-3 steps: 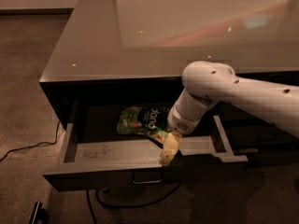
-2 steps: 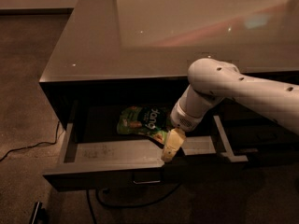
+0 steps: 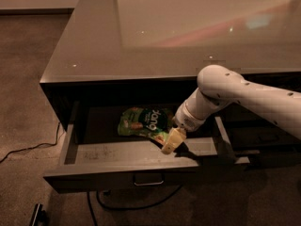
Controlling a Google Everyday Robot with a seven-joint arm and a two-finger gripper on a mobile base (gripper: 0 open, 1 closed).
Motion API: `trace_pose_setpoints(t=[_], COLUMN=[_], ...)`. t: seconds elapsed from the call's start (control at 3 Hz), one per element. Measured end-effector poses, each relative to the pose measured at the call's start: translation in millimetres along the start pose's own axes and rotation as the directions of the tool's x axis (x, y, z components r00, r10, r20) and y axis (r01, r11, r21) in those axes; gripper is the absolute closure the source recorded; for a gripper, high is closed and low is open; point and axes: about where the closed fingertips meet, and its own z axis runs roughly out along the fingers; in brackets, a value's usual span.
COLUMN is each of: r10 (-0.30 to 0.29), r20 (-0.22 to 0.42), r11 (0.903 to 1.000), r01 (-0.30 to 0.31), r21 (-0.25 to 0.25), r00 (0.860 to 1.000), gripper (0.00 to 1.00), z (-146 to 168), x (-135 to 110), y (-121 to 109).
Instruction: Open top drawer
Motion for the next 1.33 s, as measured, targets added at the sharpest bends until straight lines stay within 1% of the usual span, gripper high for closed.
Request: trace_pose_setpoints(t=[0.33, 0.67, 1.0, 1.33], r10=[0.046, 0.072, 0.081, 0.081], r20=[0.023, 0.023, 0.009, 0.001], r11=[0.9988, 0.9973, 0.9962, 0.9961], r01=[-0.046, -0.072, -0.081, -0.081], r21=[0.013, 0.014, 0.030, 0.036], r00=[0.999, 0.997, 0.997, 0.997], gripper=[0.42, 0.65, 0.88, 1.00], z=[4.9, 10.1, 9.2, 11.9], x=[8.1, 15.1, 23.4, 33.5], y=[-15.6, -21.0, -12.6, 8.6])
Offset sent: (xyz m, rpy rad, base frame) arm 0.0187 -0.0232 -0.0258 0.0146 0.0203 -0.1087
